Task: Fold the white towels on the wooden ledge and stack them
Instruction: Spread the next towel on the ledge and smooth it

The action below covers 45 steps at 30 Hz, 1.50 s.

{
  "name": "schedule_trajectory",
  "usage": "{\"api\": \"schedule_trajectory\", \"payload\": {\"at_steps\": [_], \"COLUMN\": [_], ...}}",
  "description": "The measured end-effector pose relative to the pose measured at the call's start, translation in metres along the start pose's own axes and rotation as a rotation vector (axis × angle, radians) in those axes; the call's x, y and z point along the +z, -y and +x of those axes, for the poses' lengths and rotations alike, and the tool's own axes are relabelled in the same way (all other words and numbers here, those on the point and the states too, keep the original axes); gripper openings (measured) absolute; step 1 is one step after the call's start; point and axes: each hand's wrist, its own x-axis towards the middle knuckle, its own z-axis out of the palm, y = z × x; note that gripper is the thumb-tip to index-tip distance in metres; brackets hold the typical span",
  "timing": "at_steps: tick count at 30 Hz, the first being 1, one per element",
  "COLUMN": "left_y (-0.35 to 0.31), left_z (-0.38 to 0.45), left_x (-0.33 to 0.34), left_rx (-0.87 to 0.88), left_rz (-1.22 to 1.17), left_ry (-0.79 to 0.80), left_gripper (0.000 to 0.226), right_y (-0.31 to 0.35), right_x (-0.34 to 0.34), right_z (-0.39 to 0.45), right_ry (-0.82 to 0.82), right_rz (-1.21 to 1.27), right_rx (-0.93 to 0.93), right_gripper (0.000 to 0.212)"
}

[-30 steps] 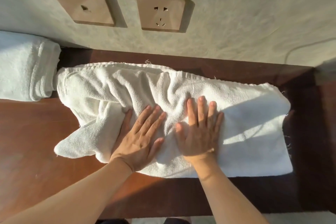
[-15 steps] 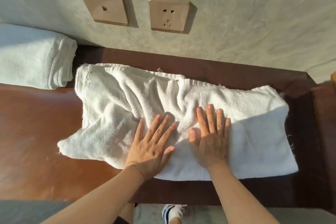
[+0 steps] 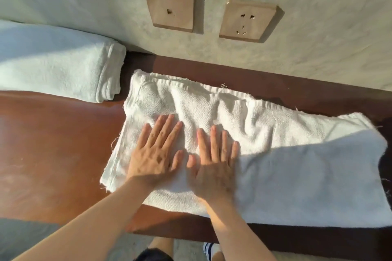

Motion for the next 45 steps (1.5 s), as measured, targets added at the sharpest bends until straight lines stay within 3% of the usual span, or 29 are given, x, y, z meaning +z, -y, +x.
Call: {"api": "schedule_trajectory", "payload": {"at_steps": [9, 13, 16, 21, 24, 26, 29, 32, 34, 37, 38, 41, 45], "left_y": [0.022, 0.047, 0.060, 0.047, 0.046, 0.048, 0.048, 0.054, 0.062, 0.070, 0.072, 0.078, 0.074], "left_z": [0.009, 0.040, 0.077, 0.113, 0.115, 0.111, 0.103, 0.103, 0.108, 0.119, 0.125, 0.141, 0.114], "left_x": [-0.005, -0.014, -0.031, -0.065, -0.083, -0.102, -0.127, -0.148, -0.155, -0.154, -0.149, -0.127, -0.096], "left_rx": [0.043, -0.144, -0.281, -0.465, -0.822, -0.888, -0.633, -0.293, -0.184, -0.190, -0.227, -0.414, -0.490], "left_rz": [-0.005, -0.055, -0.145, -0.688, -1.195, -1.401, -1.335, -1.306, -1.389, -1.436, -1.346, -0.703, -0.648], "left_ry": [-0.037, -0.054, -0.053, -0.303, -0.187, 0.040, 0.322, 0.218, 0.164, 0.164, 0.097, -0.154, -0.182], "left_gripper": [0.070, 0.069, 0.071, 0.092, 0.104, 0.079, 0.054, 0.033, 0.030, 0.033, 0.031, 0.038, 0.067], "right_y": [-0.007, -0.005, -0.003, -0.003, -0.003, -0.004, -0.004, -0.003, -0.003, -0.003, -0.003, -0.002, -0.003], "right_x": [0.004, 0.004, -0.002, -0.002, 0.000, -0.001, -0.001, 0.000, 0.000, 0.002, 0.003, 0.002, 0.003], "right_z": [0.015, 0.014, 0.011, 0.012, 0.012, 0.013, 0.012, 0.013, 0.013, 0.012, 0.012, 0.012, 0.012], "right_ry": [-0.022, -0.132, -0.039, -0.012, -0.003, -0.020, -0.045, -0.060, -0.072, -0.073, -0.074, -0.070, -0.050], "right_rz": [-0.052, -0.039, -0.086, -0.080, -0.063, -0.051, -0.047, -0.056, -0.052, -0.047, -0.040, -0.044, -0.091], "right_rx": [-0.027, -0.041, -0.036, -0.015, -0.001, -0.001, -0.011, -0.024, -0.024, -0.026, -0.021, -0.007, -0.019], "right_gripper": [0.072, 0.069, 0.070, 0.070, 0.072, 0.073, 0.072, 0.070, 0.069, 0.069, 0.068, 0.068, 0.068]}}
